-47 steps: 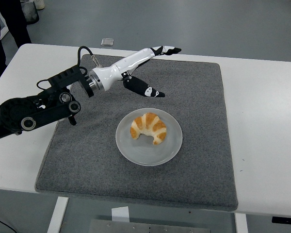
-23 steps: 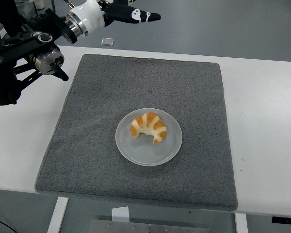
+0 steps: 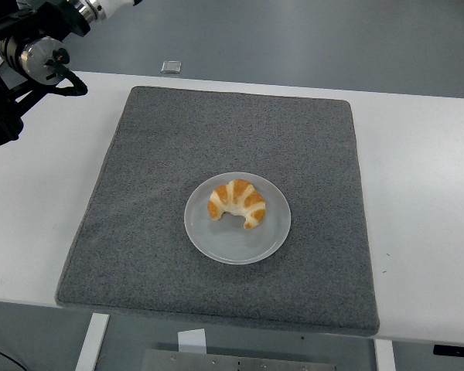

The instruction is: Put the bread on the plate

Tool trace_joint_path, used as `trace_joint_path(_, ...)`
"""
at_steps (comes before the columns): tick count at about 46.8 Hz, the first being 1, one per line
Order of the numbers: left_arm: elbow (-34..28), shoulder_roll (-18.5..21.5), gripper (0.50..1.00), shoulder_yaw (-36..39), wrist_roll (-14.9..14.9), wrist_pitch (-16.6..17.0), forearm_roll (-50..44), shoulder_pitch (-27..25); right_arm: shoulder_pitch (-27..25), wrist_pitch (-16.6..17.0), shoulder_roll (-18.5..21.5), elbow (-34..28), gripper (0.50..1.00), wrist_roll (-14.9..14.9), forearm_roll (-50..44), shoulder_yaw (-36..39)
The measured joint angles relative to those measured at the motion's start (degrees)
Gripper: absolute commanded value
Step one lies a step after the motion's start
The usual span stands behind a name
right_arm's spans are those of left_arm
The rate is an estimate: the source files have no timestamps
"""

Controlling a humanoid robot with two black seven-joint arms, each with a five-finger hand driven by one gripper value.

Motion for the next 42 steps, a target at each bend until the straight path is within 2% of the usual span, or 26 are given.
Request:
trace_joint_path(5,1.52,0.04,0.994,0.04,1.66,-0.08,-3.16,0.67,0.0,0.05,0.0,0.0,0.952,0.01,0.0,0.0)
trace_joint_path(10,2.43,0.22,0.994,0.04,1.9,-0.12,-3.98,1.27,0.0,0.08,0.0,-0.02,0.952,0.0,0.0,0.0)
trace_joint_path(19,3.36,0.82,0.994,-0.61,1.8,-1.75,-5.83,5.08,0.01,0.18,0.0,0.0,0.952,0.01,0.0,0.0)
trace_joint_path(30,3.05,0.78,0.994,-6.51,1.13,-4.13,-4.76,13.64,0.05,0.19,0.0,-0.01,0.952,0.01,0.02,0.0)
trace_joint_path(42,4.13,0.47,0.994,-6.87,0.27,-4.9,-3.13,15.41,0.07,0.19,0.0,0.0,0.952,0.01,0.02,0.0)
